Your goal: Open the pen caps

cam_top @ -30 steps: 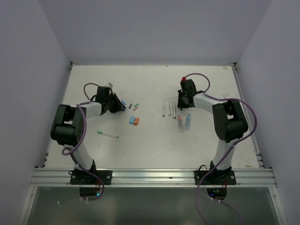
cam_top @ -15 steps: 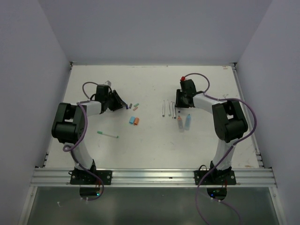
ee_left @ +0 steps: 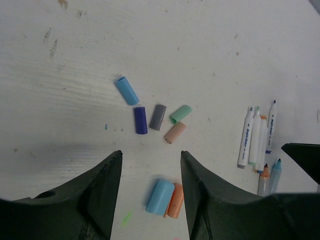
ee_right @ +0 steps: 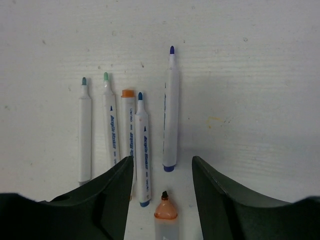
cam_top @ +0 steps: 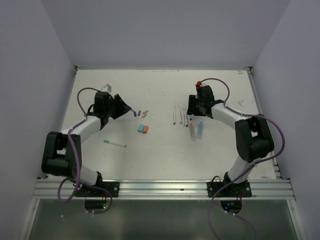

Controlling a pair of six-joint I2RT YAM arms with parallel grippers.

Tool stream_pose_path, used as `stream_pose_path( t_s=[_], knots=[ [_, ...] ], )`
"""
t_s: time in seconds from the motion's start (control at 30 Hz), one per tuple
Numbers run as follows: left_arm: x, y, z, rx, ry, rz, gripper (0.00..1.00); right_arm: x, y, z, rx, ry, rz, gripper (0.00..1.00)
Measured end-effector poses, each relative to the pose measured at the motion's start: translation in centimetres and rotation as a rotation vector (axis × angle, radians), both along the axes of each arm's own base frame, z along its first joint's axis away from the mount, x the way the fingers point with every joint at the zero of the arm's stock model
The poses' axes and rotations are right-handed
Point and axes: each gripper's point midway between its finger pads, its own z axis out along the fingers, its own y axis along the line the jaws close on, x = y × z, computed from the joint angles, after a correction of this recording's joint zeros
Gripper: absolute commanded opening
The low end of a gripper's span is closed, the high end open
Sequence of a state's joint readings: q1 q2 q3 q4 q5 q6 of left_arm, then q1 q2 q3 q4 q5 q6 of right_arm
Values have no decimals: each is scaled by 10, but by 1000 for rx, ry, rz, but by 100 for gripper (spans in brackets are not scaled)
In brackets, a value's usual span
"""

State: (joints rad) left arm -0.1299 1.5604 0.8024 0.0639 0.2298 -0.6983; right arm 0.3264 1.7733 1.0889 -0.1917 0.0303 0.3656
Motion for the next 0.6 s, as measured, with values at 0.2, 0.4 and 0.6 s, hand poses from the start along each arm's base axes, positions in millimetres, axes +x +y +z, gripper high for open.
stream_pose_path(
  t_s=[0.2, 0.4, 0.6],
  knots=[
    [-19, 23, 66, 43, -146, 104, 77, -10, -1, 59, 31, -111, 9, 58],
    [-47, 50, 63, 101, -75, 237, 76, -34, 14, 95, 49, -174, 65, 59],
    [-81, 75, 18, 163, 158, 400, 67, -58, 38, 92, 26, -149, 142, 59]
  ],
)
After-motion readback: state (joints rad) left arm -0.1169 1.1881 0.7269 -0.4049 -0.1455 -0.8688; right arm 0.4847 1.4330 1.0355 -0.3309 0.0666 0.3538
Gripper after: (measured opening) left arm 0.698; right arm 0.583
